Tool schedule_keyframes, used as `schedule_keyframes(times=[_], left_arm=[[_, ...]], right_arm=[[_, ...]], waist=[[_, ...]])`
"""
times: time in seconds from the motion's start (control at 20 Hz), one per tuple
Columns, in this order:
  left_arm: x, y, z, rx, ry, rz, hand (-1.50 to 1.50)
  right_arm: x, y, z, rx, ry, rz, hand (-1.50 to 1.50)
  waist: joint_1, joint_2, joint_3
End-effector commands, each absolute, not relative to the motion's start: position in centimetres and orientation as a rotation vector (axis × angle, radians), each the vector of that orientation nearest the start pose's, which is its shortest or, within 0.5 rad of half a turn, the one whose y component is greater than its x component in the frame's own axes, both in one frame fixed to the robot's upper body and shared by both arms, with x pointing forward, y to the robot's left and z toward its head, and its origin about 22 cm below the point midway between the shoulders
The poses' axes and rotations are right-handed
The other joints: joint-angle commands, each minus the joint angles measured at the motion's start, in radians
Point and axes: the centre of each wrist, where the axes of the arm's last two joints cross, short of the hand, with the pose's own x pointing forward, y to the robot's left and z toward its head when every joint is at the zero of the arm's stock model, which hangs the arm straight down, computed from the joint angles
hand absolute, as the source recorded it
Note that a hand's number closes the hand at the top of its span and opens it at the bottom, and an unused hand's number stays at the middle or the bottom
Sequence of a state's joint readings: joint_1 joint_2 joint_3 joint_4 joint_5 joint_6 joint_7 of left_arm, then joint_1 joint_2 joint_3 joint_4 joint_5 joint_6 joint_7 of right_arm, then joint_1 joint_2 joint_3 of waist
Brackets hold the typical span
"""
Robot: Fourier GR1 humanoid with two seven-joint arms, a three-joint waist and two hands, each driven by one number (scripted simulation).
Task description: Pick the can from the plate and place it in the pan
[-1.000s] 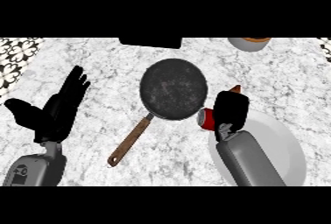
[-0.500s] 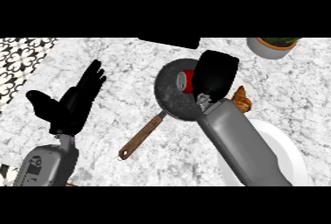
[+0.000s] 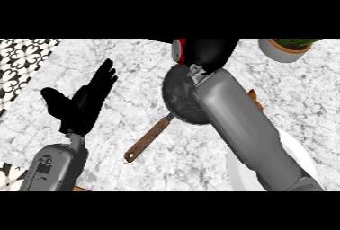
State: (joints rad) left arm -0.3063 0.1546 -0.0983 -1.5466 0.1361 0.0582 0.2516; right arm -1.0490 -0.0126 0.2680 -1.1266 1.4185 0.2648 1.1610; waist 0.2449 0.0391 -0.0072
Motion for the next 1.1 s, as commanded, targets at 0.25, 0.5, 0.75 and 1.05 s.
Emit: schedule_keyframes(times=[0.25, 0.5, 0.75, 1.05], left_arm=[[30.8, 21.1, 7.2, -0.05, -1.549, -0.118, 0.0], [30.7, 22.2, 6.4, -0.022, -1.533, -0.096, 0.0], [30.9, 23.2, 6.4, 0.006, -1.547, -0.05, 0.0], [30.2, 23.5, 6.0, 0.015, -1.531, -0.036, 0.0]], right_arm=[[39.4, -1.6, 22.4, -1.726, -0.823, 0.348, 1.5], [39.8, -1.7, 21.8, -1.723, -0.848, 0.284, 1.5], [40.1, -2.5, 18.9, -1.686, -0.872, 0.255, 1.5], [39.7, -3.7, 13.3, -1.605, -0.893, 0.291, 1.5]], waist=[[-0.038, -0.005, 0.002], [-0.084, -0.015, 0.003], [-0.126, -0.019, 0.005], [-0.135, -0.019, 0.007]])
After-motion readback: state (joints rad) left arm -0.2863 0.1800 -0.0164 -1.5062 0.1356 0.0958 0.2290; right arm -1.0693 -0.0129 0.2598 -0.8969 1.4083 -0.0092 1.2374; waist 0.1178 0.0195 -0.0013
